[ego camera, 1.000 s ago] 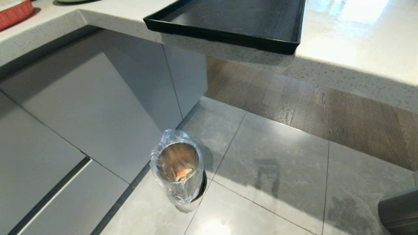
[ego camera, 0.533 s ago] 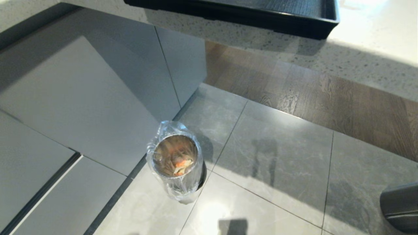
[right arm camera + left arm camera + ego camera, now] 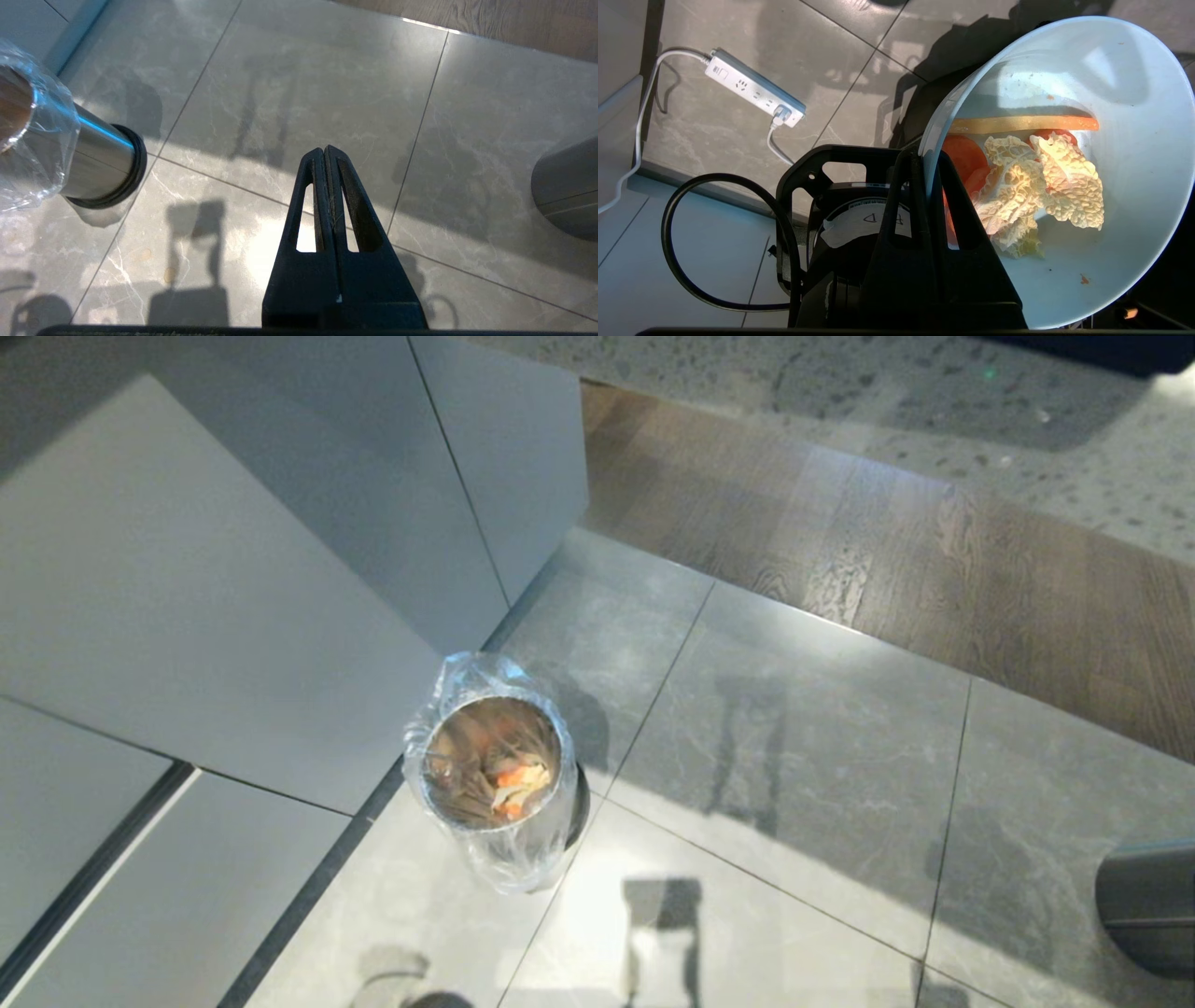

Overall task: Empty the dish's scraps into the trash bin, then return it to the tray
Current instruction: Move the bowl over the trash can

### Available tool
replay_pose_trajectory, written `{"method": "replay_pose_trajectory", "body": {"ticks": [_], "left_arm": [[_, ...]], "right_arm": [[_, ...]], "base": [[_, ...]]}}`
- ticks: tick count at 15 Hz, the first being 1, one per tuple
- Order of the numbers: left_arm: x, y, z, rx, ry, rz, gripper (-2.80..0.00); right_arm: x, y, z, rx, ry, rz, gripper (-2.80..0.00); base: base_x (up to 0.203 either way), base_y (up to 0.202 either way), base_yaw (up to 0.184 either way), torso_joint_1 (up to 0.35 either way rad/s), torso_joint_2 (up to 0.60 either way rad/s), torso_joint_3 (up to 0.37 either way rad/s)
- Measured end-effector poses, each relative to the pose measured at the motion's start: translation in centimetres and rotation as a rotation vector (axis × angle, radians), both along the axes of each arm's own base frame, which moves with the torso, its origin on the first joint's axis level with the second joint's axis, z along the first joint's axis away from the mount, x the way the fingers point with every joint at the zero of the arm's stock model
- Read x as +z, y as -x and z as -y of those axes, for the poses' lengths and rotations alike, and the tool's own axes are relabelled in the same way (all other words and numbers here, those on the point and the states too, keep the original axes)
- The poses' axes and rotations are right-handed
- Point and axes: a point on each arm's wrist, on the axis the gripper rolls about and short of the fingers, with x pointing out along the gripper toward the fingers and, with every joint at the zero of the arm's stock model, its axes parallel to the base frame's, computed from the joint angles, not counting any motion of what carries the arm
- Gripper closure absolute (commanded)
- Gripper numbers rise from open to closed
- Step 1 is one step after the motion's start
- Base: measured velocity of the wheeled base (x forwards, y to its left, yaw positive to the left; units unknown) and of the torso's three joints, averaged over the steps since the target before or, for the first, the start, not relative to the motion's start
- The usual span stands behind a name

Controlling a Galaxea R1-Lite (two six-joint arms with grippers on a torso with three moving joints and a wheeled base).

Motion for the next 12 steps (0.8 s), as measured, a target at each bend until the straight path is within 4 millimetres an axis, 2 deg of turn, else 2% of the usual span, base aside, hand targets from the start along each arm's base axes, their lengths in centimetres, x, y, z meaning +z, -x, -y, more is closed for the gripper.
{"method": "replay_pose_trajectory", "body": {"ticks": [9, 12], "left_arm": [[0.01, 0.09, -0.02, 0.001, 0.001, 0.003, 0.0], [0.02, 0.14, -0.04, 0.002, 0.002, 0.007, 0.0]], "right_arm": [[0.0, 0.0, 0.0, 0.0, 0.0, 0.0, 0.0], [0.0, 0.0, 0.0, 0.0, 0.0, 0.0, 0.0]], "base": [[0.0, 0.0, 0.0, 0.005, 0.0, -0.197], [0.0, 0.0, 0.0, 0.001, 0.0, -0.063]]}}
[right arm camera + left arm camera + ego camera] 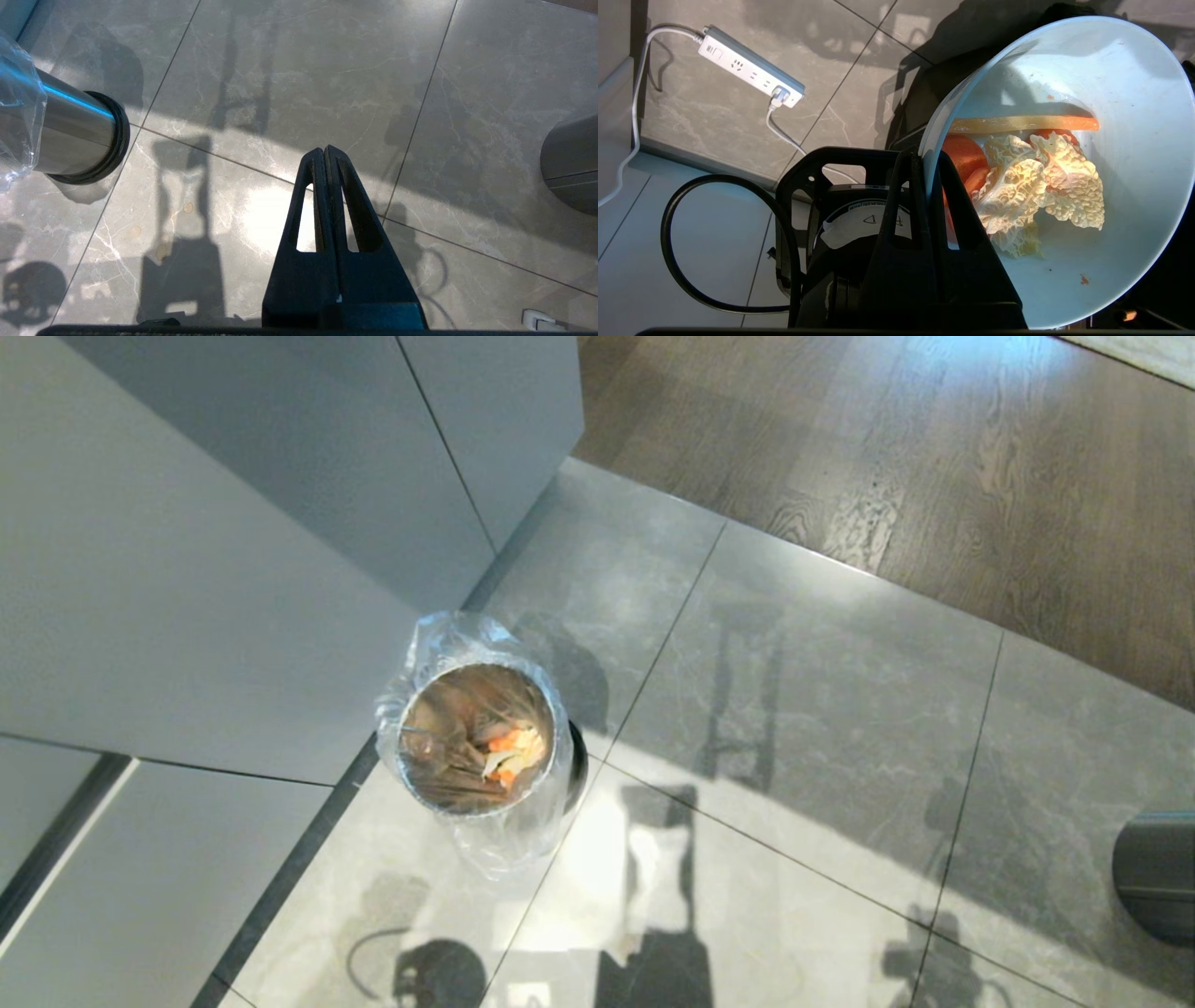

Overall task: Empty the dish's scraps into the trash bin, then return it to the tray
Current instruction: Move the bowl over the trash can

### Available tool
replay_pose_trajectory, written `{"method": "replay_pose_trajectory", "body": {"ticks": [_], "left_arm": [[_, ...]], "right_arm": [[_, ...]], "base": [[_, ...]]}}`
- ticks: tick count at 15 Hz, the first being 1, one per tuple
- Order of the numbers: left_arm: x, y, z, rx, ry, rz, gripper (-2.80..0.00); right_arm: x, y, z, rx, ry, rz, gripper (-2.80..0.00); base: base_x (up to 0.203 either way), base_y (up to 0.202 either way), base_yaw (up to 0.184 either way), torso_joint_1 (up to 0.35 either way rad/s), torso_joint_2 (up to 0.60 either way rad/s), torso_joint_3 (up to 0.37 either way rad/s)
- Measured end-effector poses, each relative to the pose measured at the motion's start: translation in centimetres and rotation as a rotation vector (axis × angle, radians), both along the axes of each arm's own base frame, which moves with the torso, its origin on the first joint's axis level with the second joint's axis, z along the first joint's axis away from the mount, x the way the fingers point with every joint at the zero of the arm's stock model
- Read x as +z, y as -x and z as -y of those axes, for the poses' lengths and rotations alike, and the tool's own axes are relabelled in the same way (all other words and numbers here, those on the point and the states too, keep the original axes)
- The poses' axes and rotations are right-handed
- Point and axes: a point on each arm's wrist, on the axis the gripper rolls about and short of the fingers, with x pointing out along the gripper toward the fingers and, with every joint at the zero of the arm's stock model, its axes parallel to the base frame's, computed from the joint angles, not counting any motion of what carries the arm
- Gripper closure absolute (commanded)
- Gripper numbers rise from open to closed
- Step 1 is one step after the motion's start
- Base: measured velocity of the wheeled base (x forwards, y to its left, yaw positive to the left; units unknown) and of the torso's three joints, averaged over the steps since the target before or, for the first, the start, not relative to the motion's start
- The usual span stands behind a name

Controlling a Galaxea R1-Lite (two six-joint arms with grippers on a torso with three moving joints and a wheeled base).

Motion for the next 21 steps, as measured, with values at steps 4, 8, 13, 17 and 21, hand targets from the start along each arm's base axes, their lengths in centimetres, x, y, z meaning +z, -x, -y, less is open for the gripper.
{"method": "replay_pose_trajectory", "body": {"ticks": [4, 8, 13, 17, 21], "left_arm": [[-0.09, 0.27, -0.06, -0.004, 0.003, 0.02, 0.0], [-0.22, 0.39, -0.1, -0.003, 0.001, 0.026, 0.0], [-0.28, 0.52, -0.16, 0.0, -0.011, 0.039, 0.0], [-0.22, 0.51, -0.17, 0.002, -0.011, 0.047, 0.0], [0.16, 0.0, -0.03, -0.017, 0.0, 0.097, 0.0]], "right_arm": [[0.0, 0.0, 0.0, 0.0, 0.0, 0.0, 0.0], [0.0, 0.0, 0.0, 0.0, 0.0, 0.0, 0.0], [0.0, 0.0, 0.0, 0.0, 0.0, 0.0, 0.0], [0.0, 0.0, 0.0, 0.0, 0.0, 0.0, 0.0], [0.0, 0.0, 0.0, 0.0, 0.001, 0.0, 0.0]], "base": [[0.0, 0.0, 0.0, 0.0, 0.0, 0.0], [0.0, 0.0, 0.0, 0.0, 0.0, 0.0], [0.0, 0.0, 0.0, 0.0, 0.0, 0.0], [0.0, 0.0, 0.0, 0.0, 0.0, 0.0], [0.0, 0.0, 0.0, 0.0, 0.0, 0.0]]}}
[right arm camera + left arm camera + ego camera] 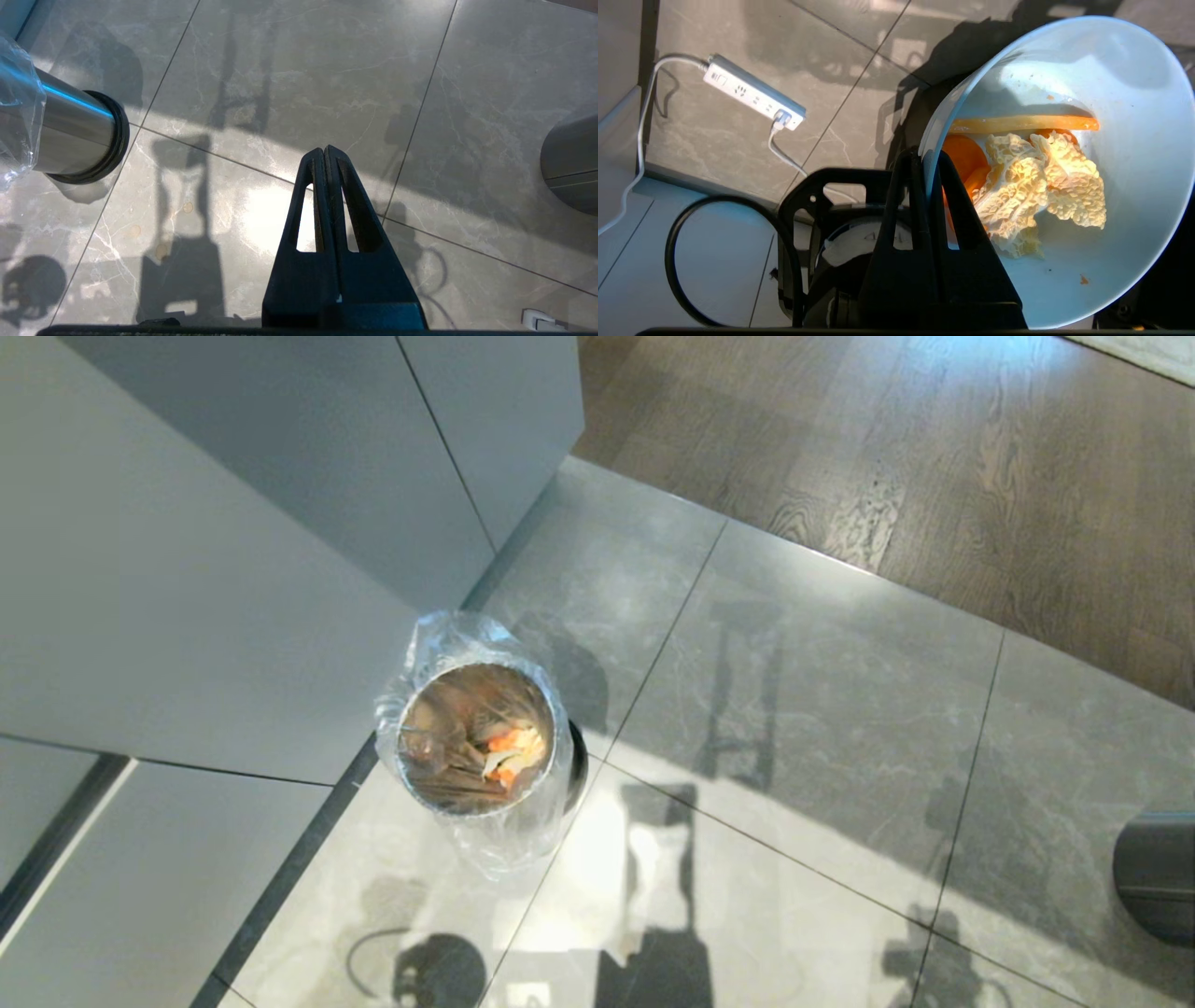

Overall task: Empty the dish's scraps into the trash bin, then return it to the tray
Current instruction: Move the bowl over the trash can

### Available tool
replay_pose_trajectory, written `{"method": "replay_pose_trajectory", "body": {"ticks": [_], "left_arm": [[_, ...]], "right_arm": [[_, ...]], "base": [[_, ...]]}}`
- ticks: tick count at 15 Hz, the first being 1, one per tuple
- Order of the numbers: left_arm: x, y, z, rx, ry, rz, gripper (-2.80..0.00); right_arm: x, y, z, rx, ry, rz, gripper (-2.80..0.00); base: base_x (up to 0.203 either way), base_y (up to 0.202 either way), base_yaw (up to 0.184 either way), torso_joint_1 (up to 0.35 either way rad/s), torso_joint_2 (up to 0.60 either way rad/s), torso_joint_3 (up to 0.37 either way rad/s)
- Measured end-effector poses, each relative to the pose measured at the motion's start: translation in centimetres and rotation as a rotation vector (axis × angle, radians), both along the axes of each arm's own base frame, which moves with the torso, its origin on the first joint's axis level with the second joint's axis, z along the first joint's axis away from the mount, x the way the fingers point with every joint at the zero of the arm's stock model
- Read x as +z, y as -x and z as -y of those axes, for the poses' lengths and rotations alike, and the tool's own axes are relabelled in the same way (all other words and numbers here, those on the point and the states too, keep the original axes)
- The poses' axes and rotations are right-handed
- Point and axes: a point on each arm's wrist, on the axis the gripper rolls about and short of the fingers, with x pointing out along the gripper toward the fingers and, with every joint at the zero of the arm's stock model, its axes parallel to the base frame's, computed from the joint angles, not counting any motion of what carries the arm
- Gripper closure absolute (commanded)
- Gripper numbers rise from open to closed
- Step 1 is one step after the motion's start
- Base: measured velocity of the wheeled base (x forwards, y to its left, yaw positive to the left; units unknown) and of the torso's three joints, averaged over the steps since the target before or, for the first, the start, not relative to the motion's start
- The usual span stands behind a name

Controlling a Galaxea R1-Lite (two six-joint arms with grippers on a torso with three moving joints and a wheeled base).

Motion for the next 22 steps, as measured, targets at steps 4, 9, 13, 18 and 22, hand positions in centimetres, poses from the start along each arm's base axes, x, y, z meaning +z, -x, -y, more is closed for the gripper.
{"method": "replay_pose_trajectory", "body": {"ticks": [4, 9, 13, 18, 22], "left_arm": [[0.8, -1.9, 0.5, -0.003, 0.023, 0.093, 0.0], [2.1, -5.5, 1.3, -0.004, 0.042, 0.181, 0.0], [2.8, -7.9, 1.9, -0.002, 0.06, 0.269, 0.0], [3.1, -9.2, 1.7, 0.038, 0.007, 0.315, 0.0], [3.6, -10.7, 1.0, 0.054, -0.116, 0.391, 0.0]], "right_arm": [[0.0, 0.0, 0.0, 0.0, 0.0, 0.0, 0.0], [0.0, 0.0, 0.0, 0.0, 0.0, 0.0, 0.0], [0.0, 0.0, 0.0, 0.0, 0.0, 0.0, 0.0], [0.0, 0.0, 0.0, 0.0, 0.0, 0.0, 0.0], [0.0, 0.0, 0.0, 0.0, 0.0, 0.0, 0.0]], "base": [[0.0, 0.0, 0.0, 0.0, 0.0, 0.0], [0.0, 0.0, 0.0, 0.0, 0.0, 0.0], [0.0, 0.0, 0.0, 0.0, 0.0, 0.0], [0.0, 0.0, 0.0, 0.0, 0.0, 0.0], [0.0, 0.0, 0.0, 0.0, 0.0, 0.0]]}}
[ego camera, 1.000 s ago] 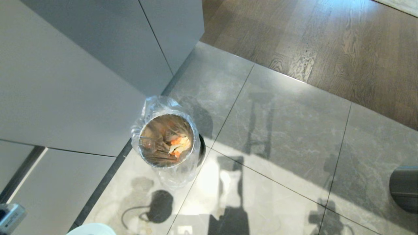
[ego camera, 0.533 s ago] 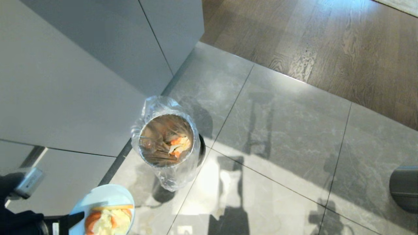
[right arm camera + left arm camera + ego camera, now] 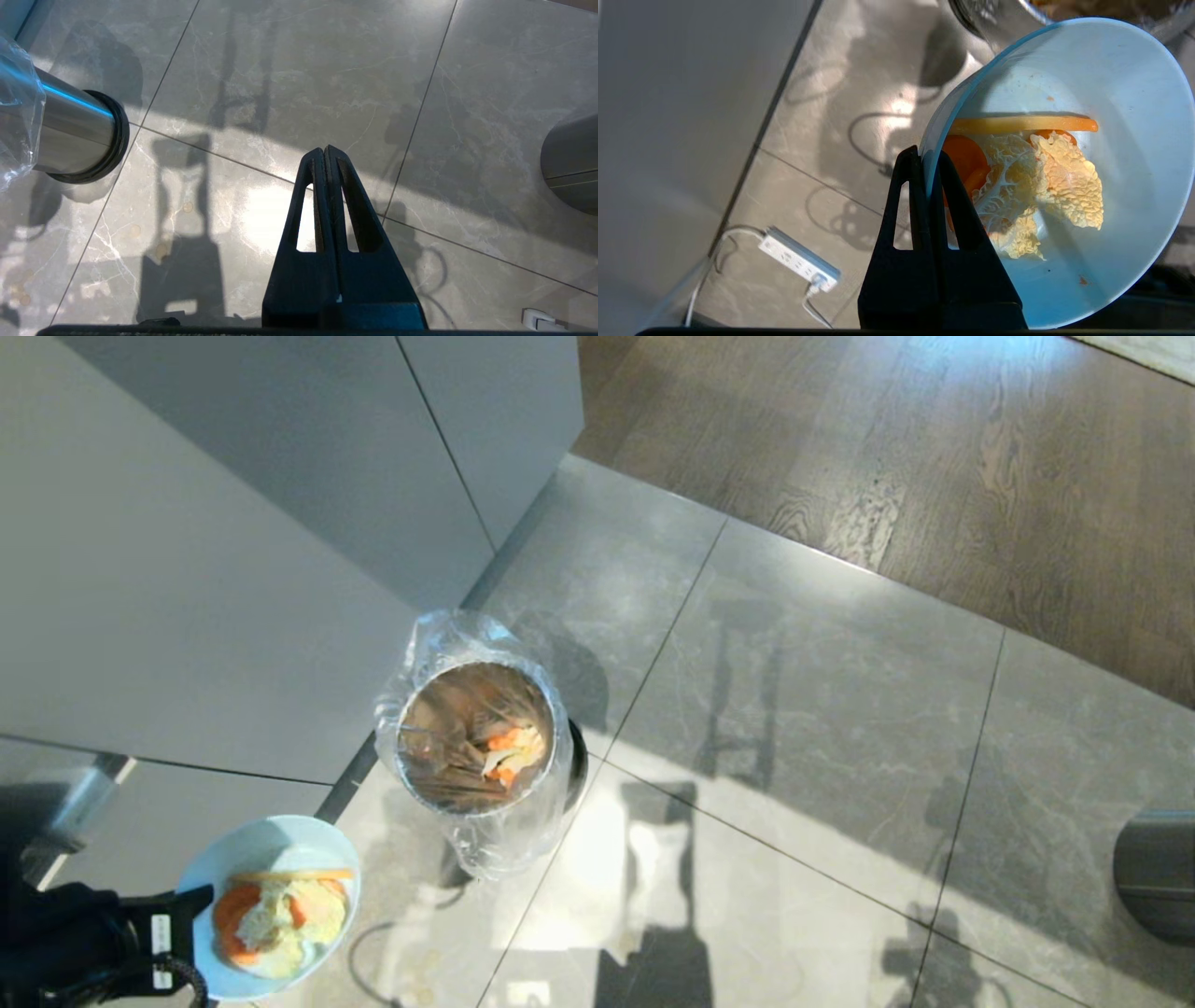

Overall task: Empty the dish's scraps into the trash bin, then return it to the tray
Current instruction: Move the bowl over the trash can

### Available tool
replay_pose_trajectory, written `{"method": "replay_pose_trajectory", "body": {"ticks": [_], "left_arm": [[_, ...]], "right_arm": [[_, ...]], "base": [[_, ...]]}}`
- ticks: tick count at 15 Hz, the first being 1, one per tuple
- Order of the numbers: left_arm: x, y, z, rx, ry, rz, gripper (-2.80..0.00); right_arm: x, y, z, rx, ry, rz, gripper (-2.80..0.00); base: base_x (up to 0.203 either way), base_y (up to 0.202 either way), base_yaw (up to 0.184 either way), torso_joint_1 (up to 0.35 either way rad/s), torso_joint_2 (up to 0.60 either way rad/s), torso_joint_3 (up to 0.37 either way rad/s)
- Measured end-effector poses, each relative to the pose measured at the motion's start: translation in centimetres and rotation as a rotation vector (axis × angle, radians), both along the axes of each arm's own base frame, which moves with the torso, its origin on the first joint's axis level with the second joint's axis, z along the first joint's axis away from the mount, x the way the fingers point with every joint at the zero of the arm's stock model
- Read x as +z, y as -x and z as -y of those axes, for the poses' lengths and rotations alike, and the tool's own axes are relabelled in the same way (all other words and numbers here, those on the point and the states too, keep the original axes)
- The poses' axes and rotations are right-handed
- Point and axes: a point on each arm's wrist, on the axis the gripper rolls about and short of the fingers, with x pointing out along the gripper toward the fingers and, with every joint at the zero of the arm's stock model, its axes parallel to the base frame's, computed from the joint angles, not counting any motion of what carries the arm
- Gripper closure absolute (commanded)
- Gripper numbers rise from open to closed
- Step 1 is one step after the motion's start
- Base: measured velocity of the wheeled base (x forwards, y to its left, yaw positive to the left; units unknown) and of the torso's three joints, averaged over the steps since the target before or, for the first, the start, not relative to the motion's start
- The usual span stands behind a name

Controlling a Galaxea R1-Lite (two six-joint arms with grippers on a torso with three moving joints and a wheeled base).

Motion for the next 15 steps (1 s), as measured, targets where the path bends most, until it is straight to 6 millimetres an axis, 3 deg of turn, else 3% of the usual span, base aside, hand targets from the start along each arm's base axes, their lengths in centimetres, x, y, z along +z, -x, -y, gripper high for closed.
{"method": "replay_pose_trajectory", "body": {"ticks": [6, 10, 15], "left_arm": [[0.5, -5.5, 0.4, -0.082, -0.143, 0.175, 0.0], [2.1, -8.5, 0.9, -0.148, -0.261, 0.262, 0.0], [3.1, -10.3, 1.2, -0.262, -0.489, 0.277, 0.0]], "right_arm": [[0.0, 0.0, 0.0, 0.0, 0.0, 0.0, 0.0], [0.0, 0.0, 0.0, 0.0, 0.0, 0.0, 0.0], [0.0, 0.0, 0.0, 0.0, 0.0, 0.0, 0.0]], "base": [[0.0, 0.0, 0.0, 0.0, 0.0, 0.0], [0.0, 0.0, 0.0, 0.0, 0.0, 0.0], [0.0, 0.0, 0.0, 0.0, 0.0, 0.0]]}}
